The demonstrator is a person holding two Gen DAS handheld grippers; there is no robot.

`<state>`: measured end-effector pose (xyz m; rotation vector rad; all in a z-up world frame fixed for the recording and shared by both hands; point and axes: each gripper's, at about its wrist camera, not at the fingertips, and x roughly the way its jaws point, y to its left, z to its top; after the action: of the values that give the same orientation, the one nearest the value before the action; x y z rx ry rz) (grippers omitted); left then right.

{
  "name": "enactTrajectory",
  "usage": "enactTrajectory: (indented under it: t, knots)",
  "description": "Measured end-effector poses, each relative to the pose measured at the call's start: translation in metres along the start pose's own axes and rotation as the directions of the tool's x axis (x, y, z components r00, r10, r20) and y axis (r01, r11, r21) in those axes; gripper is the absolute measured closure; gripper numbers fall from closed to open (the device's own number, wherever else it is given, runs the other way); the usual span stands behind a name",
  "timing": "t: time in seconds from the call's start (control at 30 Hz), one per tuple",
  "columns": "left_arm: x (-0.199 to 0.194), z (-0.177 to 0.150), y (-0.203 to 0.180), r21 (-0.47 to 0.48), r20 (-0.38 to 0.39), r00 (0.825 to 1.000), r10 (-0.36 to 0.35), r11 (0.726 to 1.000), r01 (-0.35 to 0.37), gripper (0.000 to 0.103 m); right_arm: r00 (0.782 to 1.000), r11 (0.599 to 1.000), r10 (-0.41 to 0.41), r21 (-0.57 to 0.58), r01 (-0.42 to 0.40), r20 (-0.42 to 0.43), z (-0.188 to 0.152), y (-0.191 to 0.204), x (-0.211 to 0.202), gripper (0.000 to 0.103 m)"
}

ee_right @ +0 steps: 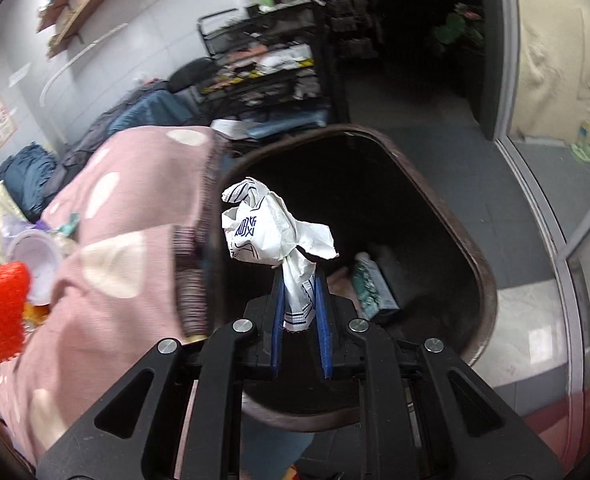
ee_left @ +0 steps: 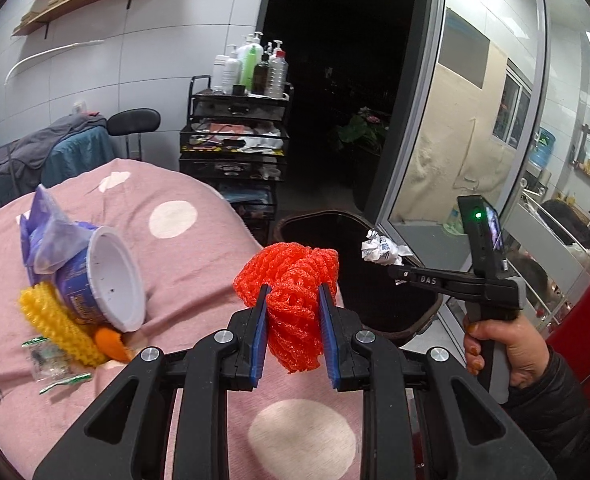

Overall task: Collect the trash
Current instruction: 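Carry the foil lid over the bin and open the right tool, then move the orange net over the bin and open the left tool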

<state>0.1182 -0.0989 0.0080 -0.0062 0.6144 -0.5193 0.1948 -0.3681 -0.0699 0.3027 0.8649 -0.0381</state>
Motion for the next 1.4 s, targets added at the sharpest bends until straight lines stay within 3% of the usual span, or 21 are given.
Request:
enactTrajectory:
  t: [0.23,0.3,0.37,0.43,0.93,1.4]
  knots:
    - [0.015,0.004,-0.01,0.025,-0.034,0.999,-0.04,0.999,0.041,0.079,0.997,0.996,-0.075,0.041,0.076,-0.027,-0.004,-0.019,0.024,0.087]
    - [0.019,0.005,-0.014,0.031,-0.043,0.998,-0.048,0.998,0.049,0.079,0.996,0.995,-0.079,0.064,0.081,-0.033,-0.004,-0.025,0.03,0.075]
    - [0.024,0.007,-0.017,0.033,-0.05,0.997,-0.055,0.998,0.057,0.079,0.996,0.993,-0.091,0.076,0.092,-0.023,-0.006,-0.027,0.03,0.045]
    - [0.027,0.008,-0.02,0.039,-0.057,0.996,-0.063,0.997,0.065,0.079,0.994,0.992,-0.105,0.072,0.105,-0.009,-0.007,-0.027,0.027,0.038]
    - [0.077,0.021,-0.048,0.081,-0.155,0.979,-0.131,0.986,0.145,0.079,0.977,0.988,-0.147,0.074,0.137,0.152,-0.011,-0.031,-0.024,0.019]
    - [0.141,0.023,-0.079,0.097,-0.311,0.937,-0.158,0.976,0.197,0.079,0.94,0.972,-0.228,0.109,0.207,0.255,-0.021,-0.045,-0.061,0.014]
